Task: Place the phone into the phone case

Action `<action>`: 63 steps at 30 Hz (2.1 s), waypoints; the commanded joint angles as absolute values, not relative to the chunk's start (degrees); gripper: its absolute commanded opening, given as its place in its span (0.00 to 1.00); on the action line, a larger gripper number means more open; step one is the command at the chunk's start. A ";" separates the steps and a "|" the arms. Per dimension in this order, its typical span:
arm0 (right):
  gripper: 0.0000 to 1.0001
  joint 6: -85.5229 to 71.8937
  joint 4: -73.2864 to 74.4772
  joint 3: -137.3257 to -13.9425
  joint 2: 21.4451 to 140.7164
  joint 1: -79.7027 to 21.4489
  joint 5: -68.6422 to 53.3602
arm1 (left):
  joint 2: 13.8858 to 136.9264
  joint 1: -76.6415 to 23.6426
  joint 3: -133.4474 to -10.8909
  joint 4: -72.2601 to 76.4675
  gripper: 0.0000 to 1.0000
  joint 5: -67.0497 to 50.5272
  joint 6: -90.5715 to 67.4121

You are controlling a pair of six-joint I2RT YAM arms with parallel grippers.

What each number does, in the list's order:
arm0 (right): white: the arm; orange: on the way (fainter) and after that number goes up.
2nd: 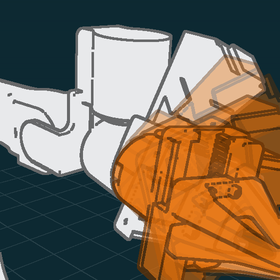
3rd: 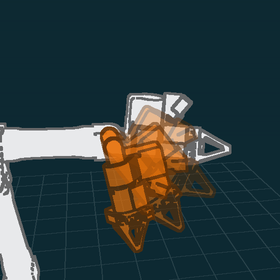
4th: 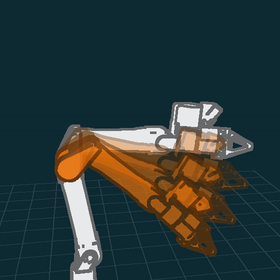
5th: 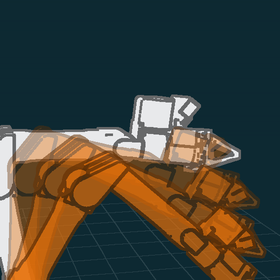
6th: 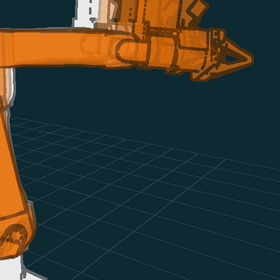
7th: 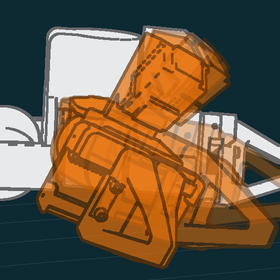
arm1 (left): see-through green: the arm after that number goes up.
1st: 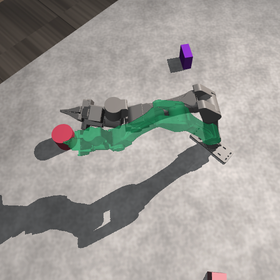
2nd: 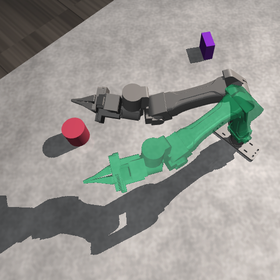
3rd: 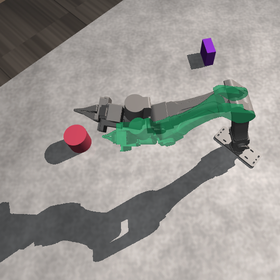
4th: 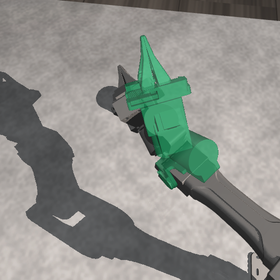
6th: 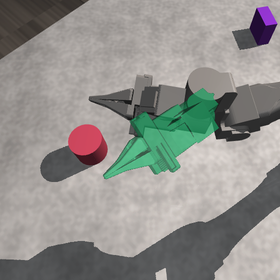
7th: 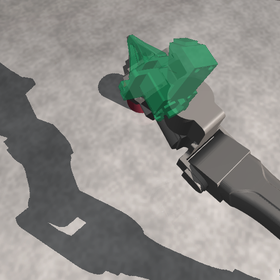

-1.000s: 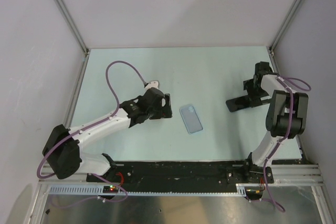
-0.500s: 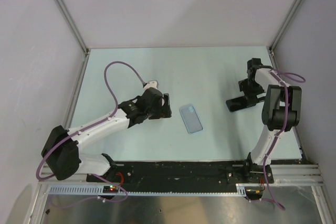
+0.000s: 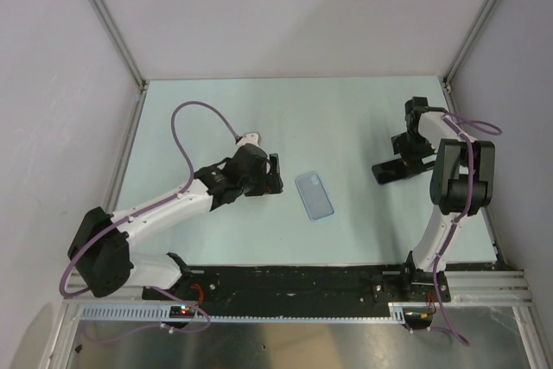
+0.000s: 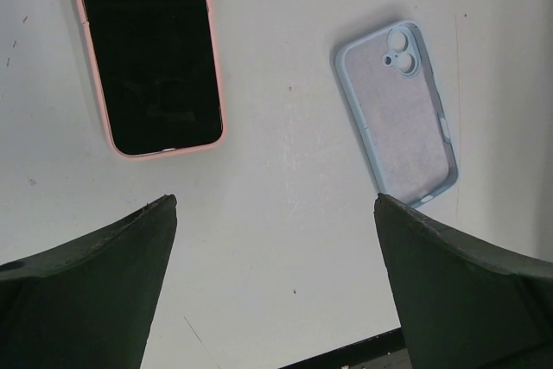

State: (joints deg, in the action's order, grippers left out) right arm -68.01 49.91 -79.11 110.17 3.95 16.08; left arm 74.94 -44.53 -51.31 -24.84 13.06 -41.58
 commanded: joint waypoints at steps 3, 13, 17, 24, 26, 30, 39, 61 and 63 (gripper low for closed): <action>0.99 -70.08 51.46 -81.20 112.20 3.26 17.69 | 72.35 -44.17 -50.47 -23.17 1.00 13.02 -41.37; 0.98 -69.50 51.68 -81.12 114.63 2.54 17.71 | 71.99 -44.07 -50.04 -22.95 1.00 12.95 -41.45; 0.92 -65.92 50.04 -80.82 114.41 0.95 18.29 | 72.01 -44.06 -49.93 -22.91 1.00 12.86 -41.63; 0.78 -52.55 42.29 -76.69 111.17 -4.88 17.31 | 73.22 -43.97 -49.80 -22.89 1.00 12.49 -42.37; 0.72 -49.48 39.71 -74.76 109.62 -5.57 15.36 | 73.94 -43.95 -49.61 -22.93 1.00 12.13 -42.61; 0.65 -44.01 36.32 -72.05 107.76 -6.93 10.50 | 74.89 -44.00 -49.23 -22.88 1.00 11.42 -43.20; 0.53 -33.70 32.17 -69.84 105.50 -13.13 0.39 | 77.13 -44.08 -48.70 -22.58 1.00 11.08 -45.04; 0.50 -20.49 27.57 -66.43 95.53 -24.74 -10.09 | 84.70 -45.96 -48.78 -20.85 0.99 11.60 -47.73; 0.51 -19.62 27.90 -66.40 94.94 -26.53 -8.52 | 84.41 -45.92 -48.78 -20.86 1.00 11.86 -47.66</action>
State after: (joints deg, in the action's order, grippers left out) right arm -22.85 28.80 -65.69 98.87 -23.79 -9.43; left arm 85.01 -45.63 -48.80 -22.41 11.33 -46.59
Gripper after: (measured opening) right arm 0.750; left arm 0.996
